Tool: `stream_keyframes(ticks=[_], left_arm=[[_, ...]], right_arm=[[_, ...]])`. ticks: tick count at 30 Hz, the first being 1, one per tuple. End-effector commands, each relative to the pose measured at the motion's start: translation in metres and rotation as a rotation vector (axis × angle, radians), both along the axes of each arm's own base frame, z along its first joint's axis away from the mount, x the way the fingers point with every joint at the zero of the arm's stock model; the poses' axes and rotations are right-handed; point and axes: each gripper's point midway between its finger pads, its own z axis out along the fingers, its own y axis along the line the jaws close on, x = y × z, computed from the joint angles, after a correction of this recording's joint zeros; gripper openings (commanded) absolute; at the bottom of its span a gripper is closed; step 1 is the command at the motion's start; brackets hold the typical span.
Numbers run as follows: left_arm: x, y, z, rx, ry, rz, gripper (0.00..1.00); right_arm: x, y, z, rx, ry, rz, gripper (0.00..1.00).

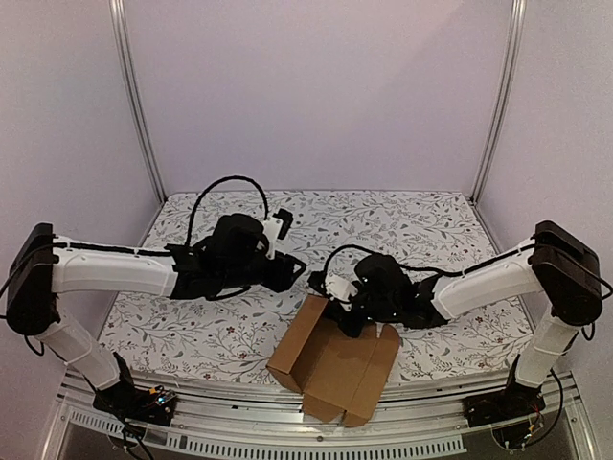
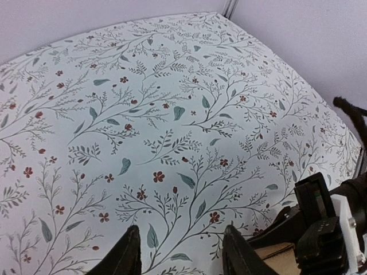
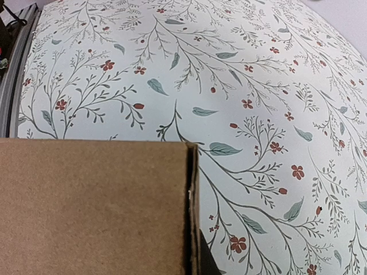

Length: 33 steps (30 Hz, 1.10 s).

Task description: Fold the paper box

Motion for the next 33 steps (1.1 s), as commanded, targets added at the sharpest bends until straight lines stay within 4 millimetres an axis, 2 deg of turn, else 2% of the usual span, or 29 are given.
stream_keyframes(ticks=[1, 2, 9, 12, 15, 17, 26, 30, 33], left_arm=[[0.000, 0.021, 0.034, 0.028, -0.084, 0.034, 0.48], [-0.001, 0.027, 0.044, 0.020, -0.104, 0.042, 0.48], [-0.015, 0.062, 0.074, 0.045, -0.158, 0.079, 0.49], [-0.021, 0.073, 0.083, 0.027, -0.177, 0.090, 0.49], [-0.025, 0.083, 0.088, 0.018, -0.189, 0.105, 0.50], [-0.028, 0.088, 0.089, 0.014, -0.192, 0.106, 0.50], [-0.040, 0.098, 0.086, -0.019, -0.196, 0.090, 0.50], [-0.043, 0.100, 0.088, -0.023, -0.200, 0.081, 0.50], [-0.046, 0.104, 0.090, -0.021, -0.205, 0.083, 0.50]], right_arm=[[-0.032, -0.029, -0.008, -0.244, 0.112, 0.147, 0.00], [-0.035, -0.035, -0.003, -0.277, 0.127, 0.168, 0.00], [-0.049, -0.082, 0.021, -0.594, 0.242, 0.269, 0.00], [-0.043, -0.100, 0.032, -0.740, 0.239, 0.270, 0.00], [-0.033, -0.128, 0.029, -0.956, 0.241, 0.257, 0.00], [-0.026, -0.138, 0.027, -1.056, 0.239, 0.256, 0.00], [-0.004, -0.140, 0.026, -1.241, 0.221, 0.295, 0.00], [0.006, -0.132, 0.011, -1.300, 0.233, 0.326, 0.00], [0.015, -0.123, 0.011, -1.310, 0.214, 0.328, 0.00]])
